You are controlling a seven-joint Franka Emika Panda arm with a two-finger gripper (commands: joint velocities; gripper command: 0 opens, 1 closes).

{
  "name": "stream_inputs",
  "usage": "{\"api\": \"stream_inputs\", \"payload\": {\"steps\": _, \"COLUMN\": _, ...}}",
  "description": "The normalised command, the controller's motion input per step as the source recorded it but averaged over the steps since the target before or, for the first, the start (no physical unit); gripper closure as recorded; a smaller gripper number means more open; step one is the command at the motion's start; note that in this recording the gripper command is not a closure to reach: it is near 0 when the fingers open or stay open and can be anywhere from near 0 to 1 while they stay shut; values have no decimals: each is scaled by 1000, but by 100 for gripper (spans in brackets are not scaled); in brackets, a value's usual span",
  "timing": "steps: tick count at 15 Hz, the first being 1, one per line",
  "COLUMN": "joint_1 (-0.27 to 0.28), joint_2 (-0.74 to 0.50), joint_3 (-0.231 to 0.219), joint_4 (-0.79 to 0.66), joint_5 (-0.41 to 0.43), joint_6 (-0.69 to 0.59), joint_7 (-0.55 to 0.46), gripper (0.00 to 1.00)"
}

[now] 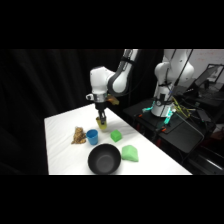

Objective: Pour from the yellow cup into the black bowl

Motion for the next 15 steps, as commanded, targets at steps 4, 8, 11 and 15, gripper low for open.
{"api": "stream_inputs", "payload": {"steps": 4, "joint_1": -176, "joint_2": 182, "joint_3": 183, "joint_4": 105, "joint_5": 247, "joint_6": 217, "joint_7": -143, "gripper": 15}}
{"api": "stream_inputs", "payload": {"steps": 8, "joint_1": -78, "joint_2": 20, "joint_3": 70, "joint_4": 53, "joint_5": 50, "joint_6": 138, "joint_7": -20, "gripper": 0}}
{"api": "stream_inputs", "payload": {"steps": 11, "joint_1": 7, "joint_2": -88, "joint_3": -3, "joint_4": -15, "joint_5": -63, "joint_6": 89, "joint_7": 78, "gripper": 0}}
{"api": "stream_inputs", "payload": {"steps": 15, "joint_1": 94, "joint_2": -153, "joint_3": -88, "joint_4": -44, "joint_5": -183, "joint_6": -2, "joint_7": 181, "gripper": 0}}
